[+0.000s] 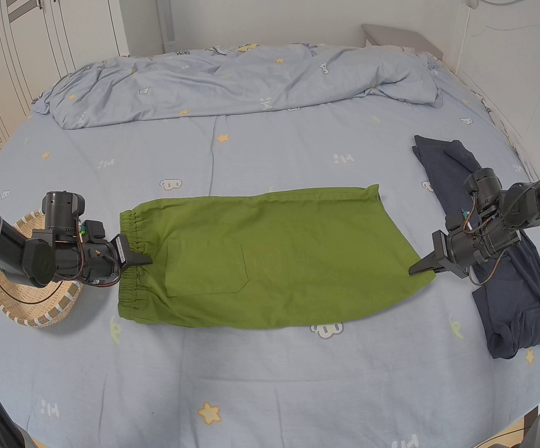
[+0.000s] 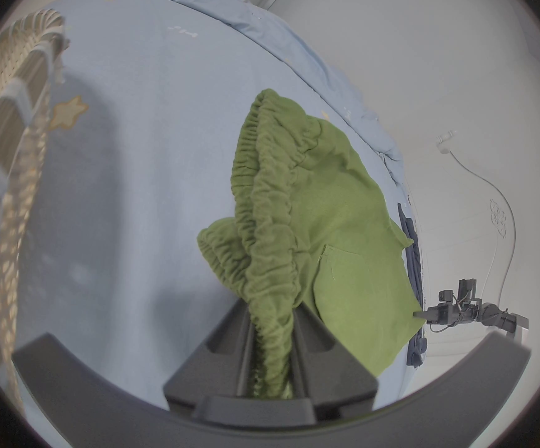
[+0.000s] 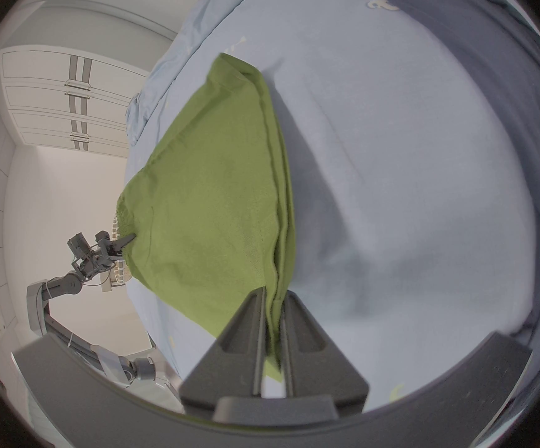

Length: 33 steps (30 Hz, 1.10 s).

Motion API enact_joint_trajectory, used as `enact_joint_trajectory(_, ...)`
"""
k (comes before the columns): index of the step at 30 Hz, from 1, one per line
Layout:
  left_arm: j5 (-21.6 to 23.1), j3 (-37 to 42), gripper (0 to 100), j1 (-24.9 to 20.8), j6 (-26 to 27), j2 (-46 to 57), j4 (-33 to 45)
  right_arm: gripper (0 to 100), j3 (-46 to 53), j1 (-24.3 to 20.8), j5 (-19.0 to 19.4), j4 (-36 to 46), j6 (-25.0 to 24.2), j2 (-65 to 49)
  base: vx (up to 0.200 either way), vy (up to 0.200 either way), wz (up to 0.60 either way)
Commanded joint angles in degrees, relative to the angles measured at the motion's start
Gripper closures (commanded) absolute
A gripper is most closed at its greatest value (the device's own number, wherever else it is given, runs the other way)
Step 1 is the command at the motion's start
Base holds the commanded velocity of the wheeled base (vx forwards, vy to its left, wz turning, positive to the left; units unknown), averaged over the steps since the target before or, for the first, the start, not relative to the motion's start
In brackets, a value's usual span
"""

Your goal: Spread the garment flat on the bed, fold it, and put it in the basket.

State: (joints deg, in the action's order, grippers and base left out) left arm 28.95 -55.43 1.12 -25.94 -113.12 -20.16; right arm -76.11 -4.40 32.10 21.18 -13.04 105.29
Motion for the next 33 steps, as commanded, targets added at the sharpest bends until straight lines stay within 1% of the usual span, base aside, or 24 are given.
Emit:
enact_joint_trajectory(1,0.1,5.7,100,-0.4,0.5,5.5,0.0,100,6.2,-0.1,-0.2,1.4,0.1,-7.7,0.0,0.0,0.0)
enact_joint_trajectory(4,0.1,9.6,100,-0.2,1.3,8.0,0.0,100,13.4,0.4,-0.3,1.4,1.4,-11.8,0.0,0.0,0.0)
enact_joint_trajectory(5,0.1,9.6,100,-0.2,1.3,8.0,0.0,100,13.4,0.4,-0.3,1.4,1.4,-11.8,0.0,0.0,0.0)
enact_joint_trajectory(7,0.1,14.7,100,0.1,4.1,9.9,0.0,100,21.4,0.4,-0.8,0.3,3.3,-15.6,0.0,0.0,0.0)
enact_joint_trajectory(9,0.0,16.8,100,0.3,5.5,10.2,0.0,100,24.9,0.0,-1.2,-1.2,3.4,-17.1,0.0,0.0,0.0)
enact_joint_trajectory(10,0.0,18.8,100,0.8,6.9,10.6,-0.1,100,28.7,-0.3,-1.8,-3.7,3.4,-18.7,0.0,0.0,0.0)
enact_joint_trajectory(12,0.1,20.5,100,1.3,7.8,11.2,-0.1,100,32.1,-0.8,-2.6,-6.5,2.9,-19.9,0.0,0.0,0.0)
enact_joint_trajectory(14,0.1,20.5,100,1.3,7.8,11.2,-0.1,100,32.1,-0.8,-2.6,-6.5,2.9,-19.9,0.0,0.0,0.0)
enact_joint_trajectory(15,0.1,23.8,100,1.5,9.2,12.5,-0.1,100,38.0,-2.0,-5.6,-10.3,2.7,-21.9,0.0,0.0,0.0)
enact_joint_trajectory(16,0.1,23.9,100,1.5,9.2,12.6,-0.1,100,38.1,-2.0,-5.6,-10.4,2.7,-22.0,0.0,0.0,0.0)
enact_joint_trajectory(17,0.1,25.4,100,1.5,10.1,13.4,-0.1,100,40.7,-2.5,-6.3,-10.8,2.6,-23.1,0.0,0.0,0.0)
enact_joint_trajectory(23,0.1,27.1,100,1.6,11.1,14.2,-0.1,100,44.4,-2.8,-6.3,-10.9,2.6,-25.4,0.0,0.0,0.0)
enact_joint_trajectory(28,0.1,27.6,100,1.6,11.1,14.2,-0.1,100,44.8,-3.0,-6.3,-10.8,2.6,-25.4,0.0,0.0,0.0)
enact_joint_trajectory(33,0.1,27.7,100,1.3,11.1,14.0,-0.1,100,45.3,-4.2,-6.3,-10.9,2.6,-25.3,0.0,0.0,0.0)
